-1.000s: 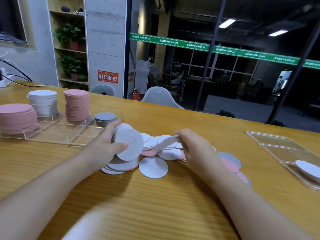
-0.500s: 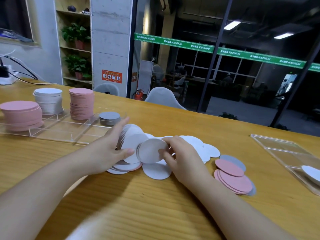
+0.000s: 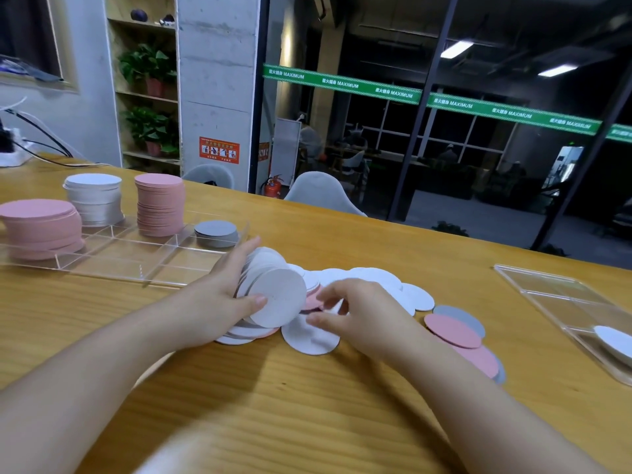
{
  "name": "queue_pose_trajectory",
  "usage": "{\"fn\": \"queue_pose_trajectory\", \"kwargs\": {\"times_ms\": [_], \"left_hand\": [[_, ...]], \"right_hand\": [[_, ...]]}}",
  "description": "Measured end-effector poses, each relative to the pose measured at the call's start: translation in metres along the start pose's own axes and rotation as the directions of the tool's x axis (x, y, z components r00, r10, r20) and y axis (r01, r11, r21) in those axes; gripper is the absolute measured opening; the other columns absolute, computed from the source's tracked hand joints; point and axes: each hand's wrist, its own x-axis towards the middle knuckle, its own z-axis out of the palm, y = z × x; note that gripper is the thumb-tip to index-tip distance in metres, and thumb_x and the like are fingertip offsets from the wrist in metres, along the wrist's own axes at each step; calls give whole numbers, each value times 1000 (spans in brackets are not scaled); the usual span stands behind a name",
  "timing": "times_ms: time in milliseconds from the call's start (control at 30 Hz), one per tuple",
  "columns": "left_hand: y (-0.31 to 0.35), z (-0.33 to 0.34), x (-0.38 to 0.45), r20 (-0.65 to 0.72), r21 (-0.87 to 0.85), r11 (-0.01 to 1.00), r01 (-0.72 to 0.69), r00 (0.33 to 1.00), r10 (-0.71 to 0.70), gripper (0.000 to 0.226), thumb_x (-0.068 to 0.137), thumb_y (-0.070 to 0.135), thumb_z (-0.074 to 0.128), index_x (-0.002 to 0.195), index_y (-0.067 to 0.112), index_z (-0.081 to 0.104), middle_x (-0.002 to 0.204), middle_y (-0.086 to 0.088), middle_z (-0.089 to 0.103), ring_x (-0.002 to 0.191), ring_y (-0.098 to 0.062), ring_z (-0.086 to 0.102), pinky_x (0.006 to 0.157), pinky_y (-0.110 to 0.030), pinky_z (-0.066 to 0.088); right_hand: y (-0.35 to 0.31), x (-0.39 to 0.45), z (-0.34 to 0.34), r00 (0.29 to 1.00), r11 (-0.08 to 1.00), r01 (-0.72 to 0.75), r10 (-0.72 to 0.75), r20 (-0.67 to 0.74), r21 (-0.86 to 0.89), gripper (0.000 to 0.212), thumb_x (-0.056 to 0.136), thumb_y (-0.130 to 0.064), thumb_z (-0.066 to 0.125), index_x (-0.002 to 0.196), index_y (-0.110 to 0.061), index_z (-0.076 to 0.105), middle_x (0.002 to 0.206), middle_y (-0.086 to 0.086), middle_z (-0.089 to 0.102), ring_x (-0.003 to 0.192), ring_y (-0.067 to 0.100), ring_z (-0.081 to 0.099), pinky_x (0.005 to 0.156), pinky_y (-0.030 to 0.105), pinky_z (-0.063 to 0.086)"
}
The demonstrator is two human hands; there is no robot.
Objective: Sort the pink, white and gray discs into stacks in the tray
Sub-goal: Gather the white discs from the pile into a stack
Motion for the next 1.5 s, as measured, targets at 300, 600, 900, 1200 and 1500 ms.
{"fn": "queue_pose_trajectory", "kwargs": {"times_ms": [300,600,900,1200,1500], "left_hand": [[4,0,-1,-41,-37,999,14,999,-16,80,89,18,61,146,41,10,147,13,30,130,-7,35,109,-28,29],[6,0,-2,-53,-33,999,23,998,-25,78,89,20,62,146,41,12,146,12,32,128,-8,36,107,-28,30],[7,0,-3,-67,42,999,-8,998,11,79,88,25,62,147,38,11,150,13,27,133,-4,31,109,-25,26],[1,1,0,-84,94,995,-27,996,35,86,81,34,69,145,41,12,151,15,25,134,-2,30,112,-25,24],[2,-6,6,-349,-102,995,0,937,-36,72,86,17,65,145,32,24,132,11,38,123,-10,40,87,-12,37]], "right_hand": [[-11,-5,-6,960,985,-103,135,245,-136,54,72,-55,68,110,-16,62,102,2,58,90,19,58,82,42,50],[-6,-8,-12,911,967,-255,245,332,-12,51,66,-51,75,99,-29,44,94,-12,53,80,7,51,63,26,40],[0,-1,-15,991,957,-107,81,106,270,26,77,-24,74,70,-23,49,64,-16,52,56,-1,48,54,16,40],[-14,-3,7,970,916,3,94,-224,400,14,82,-19,68,72,-22,60,72,-6,67,72,11,63,71,32,53],[-17,-4,19,963,950,90,-6,-270,300,11,85,-22,65,78,-27,58,80,-14,62,79,0,56,67,12,43]]}}
